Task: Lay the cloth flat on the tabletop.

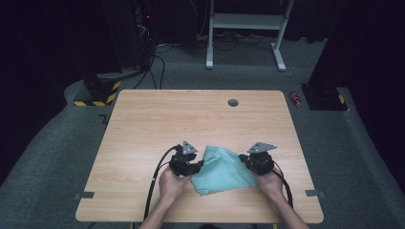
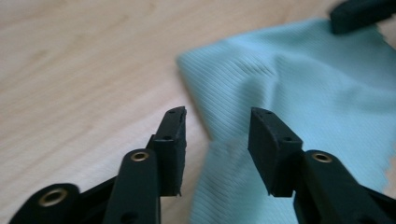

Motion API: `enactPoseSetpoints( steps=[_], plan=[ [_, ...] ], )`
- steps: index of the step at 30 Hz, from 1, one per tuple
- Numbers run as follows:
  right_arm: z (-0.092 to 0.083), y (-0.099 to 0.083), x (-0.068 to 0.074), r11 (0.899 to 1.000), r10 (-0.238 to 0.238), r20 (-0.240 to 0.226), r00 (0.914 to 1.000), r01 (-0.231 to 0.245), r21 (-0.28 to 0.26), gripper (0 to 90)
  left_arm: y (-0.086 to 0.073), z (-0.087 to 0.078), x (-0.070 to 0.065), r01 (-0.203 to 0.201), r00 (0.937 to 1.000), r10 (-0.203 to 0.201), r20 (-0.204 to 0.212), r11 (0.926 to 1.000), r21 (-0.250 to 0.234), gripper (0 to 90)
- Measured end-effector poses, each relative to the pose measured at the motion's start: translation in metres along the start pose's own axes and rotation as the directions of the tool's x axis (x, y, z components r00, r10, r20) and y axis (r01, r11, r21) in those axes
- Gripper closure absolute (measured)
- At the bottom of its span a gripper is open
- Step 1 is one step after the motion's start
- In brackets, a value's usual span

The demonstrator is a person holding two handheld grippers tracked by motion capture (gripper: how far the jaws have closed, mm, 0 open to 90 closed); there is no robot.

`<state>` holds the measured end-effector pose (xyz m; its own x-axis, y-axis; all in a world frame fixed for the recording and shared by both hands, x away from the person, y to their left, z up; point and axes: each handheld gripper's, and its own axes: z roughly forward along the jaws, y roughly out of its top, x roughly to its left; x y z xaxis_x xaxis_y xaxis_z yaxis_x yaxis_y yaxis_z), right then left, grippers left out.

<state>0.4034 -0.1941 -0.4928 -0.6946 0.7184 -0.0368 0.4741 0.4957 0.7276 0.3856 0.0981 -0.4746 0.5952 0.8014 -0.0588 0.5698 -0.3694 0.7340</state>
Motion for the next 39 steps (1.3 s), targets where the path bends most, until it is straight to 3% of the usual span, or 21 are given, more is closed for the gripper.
enactPoseSetpoints(
  steps=[3, 6, 8, 9, 16, 21, 22, 28, 31, 33, 36, 39],
  plan=[
    [-0.006, -0.005, 0.002, 1.000, -0.011, -0.007, 0.9999, 0.011, 0.003, 88.9, 0.007, 0.004, 0.004, 0.031, 0.9995, -0.031, 0.001, 0.9995, -0.007, 52.9],
    [-0.006, -0.009, 0.002, 1.000, -0.009, -0.021, 0.9997, 0.009, 0.020, 88.4, 0.013, 0.017, 0.006, 0.030, 0.9995, -0.031, 0.009, 0.9991, 0.030, 52.3],
    [-0.003, -0.009, 0.002, 0.999, -0.005, -0.036, 0.9993, 0.007, 0.042, 84.6, 0.016, 0.026, 0.007, 0.041, 0.9989, -0.042, 0.023, 0.9980, 0.050, 51.7],
    [-0.001, -0.008, 0.003, 0.999, -0.005, -0.030, 0.9995, 0.006, 0.053, 76.0, 0.018, 0.031, 0.008, 0.039, 0.9988, -0.040, 0.027, 0.9969, 0.068, 50.5],
    [0.012, 0.005, -0.001, 0.998, 0.049, -0.024, 0.9985, -0.048, 0.042, 68.8, 0.024, 0.054, 0.006, 0.066, 0.9958, -0.073, 0.055, 0.9903, 0.123, 50.2],
    [0.028, 0.010, -0.002, 0.995, 0.047, -0.028, 0.9985, -0.044, 0.089, 71.1, 0.021, 0.063, 0.008, 0.062, 0.9938, -0.076, 0.081, 0.9835, 0.170, 63.2],
    [0.033, 0.010, -0.002, 0.993, 0.052, -0.035, 0.9981, -0.048, 0.108, 77.3, 0.021, 0.064, 0.008, 0.052, 0.9941, -0.068, 0.085, 0.9834, 0.174, 71.2],
    [0.034, 0.011, -0.001, 0.991, 0.035, -0.055, 0.9979, -0.027, 0.129, 87.8, 0.022, 0.066, 0.007, 0.007, 0.9958, -0.023, 0.089, 0.9851, 0.172, 86.9],
    [0.034, 0.013, -0.001, 0.992, 0.028, -0.052, 0.9982, -0.022, 0.125, 88.7, 0.025, 0.063, 0.007, -0.004, 0.9958, -0.010, 0.091, 0.9888, 0.149, 89.0],
    [0.028, 0.015, 0.000, 0.996, 0.015, -0.036, 0.9992, -0.012, 0.084, 88.9, 0.031, 0.058, 0.009, -0.009, 0.9975, 0.000, 0.071, 0.9923, 0.123, 89.3],
    [0.020, 0.018, 0.000, 0.999, 0.012, -0.024, 0.9996, -0.011, 0.045, 89.0, 0.047, 0.041, 0.012, -0.023, 0.9984, 0.020, 0.052, 0.9988, 0.043, 89.4],
    [0.005, 0.023, 0.002, 1.000, 0.005, -0.003, 1.0000, -0.005, -0.023, 88.9, 0.059, 0.023, 0.003, -0.079, 0.9963, 0.080, 0.030, 0.9963, -0.032, 89.3]
  ],
)
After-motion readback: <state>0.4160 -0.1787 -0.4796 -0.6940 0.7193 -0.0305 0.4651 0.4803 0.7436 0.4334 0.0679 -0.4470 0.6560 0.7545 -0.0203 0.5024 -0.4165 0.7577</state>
